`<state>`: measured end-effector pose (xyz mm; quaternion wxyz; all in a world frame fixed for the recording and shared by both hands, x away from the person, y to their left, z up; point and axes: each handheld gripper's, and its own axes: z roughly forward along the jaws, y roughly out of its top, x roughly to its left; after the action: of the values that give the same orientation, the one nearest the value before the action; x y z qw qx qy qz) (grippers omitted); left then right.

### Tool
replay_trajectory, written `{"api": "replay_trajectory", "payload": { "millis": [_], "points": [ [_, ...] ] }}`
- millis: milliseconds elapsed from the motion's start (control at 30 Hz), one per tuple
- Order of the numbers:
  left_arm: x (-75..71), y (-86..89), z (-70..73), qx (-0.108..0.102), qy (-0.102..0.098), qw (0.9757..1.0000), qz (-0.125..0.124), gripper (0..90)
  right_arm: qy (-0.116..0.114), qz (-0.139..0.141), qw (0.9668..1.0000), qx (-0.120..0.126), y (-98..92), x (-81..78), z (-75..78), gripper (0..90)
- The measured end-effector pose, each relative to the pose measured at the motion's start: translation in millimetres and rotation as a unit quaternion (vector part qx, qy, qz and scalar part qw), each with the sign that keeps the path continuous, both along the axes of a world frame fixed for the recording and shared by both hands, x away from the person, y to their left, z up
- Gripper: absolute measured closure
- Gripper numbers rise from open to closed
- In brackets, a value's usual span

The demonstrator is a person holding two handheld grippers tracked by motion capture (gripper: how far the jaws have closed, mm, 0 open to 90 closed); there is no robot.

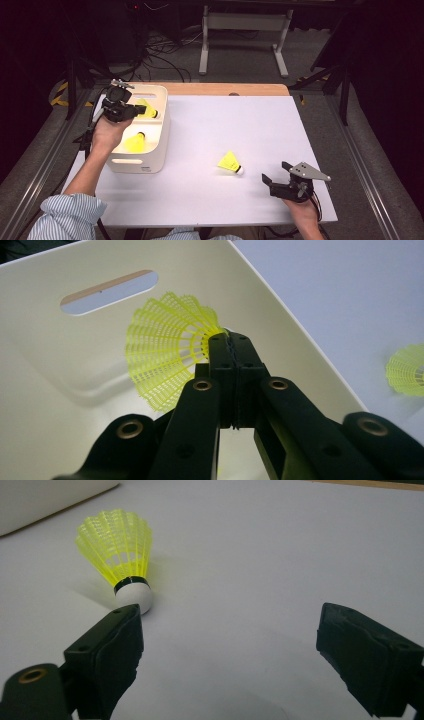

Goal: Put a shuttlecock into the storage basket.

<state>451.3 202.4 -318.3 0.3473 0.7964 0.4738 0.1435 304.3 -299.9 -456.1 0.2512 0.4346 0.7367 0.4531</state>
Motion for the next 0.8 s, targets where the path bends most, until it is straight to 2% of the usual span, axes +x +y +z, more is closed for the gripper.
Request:
{"api": "replay_trajectory", "payload": {
  "millis": [800],
  "points": [
    [13.3, -2.8, -14.3, -0.017, 0.025, 0.9995, 0.006, 89.9, 0.001, 0.002, 1.0000, 0.002, 0.3, 0.2, -0.1, 12.4]
  ]
}}
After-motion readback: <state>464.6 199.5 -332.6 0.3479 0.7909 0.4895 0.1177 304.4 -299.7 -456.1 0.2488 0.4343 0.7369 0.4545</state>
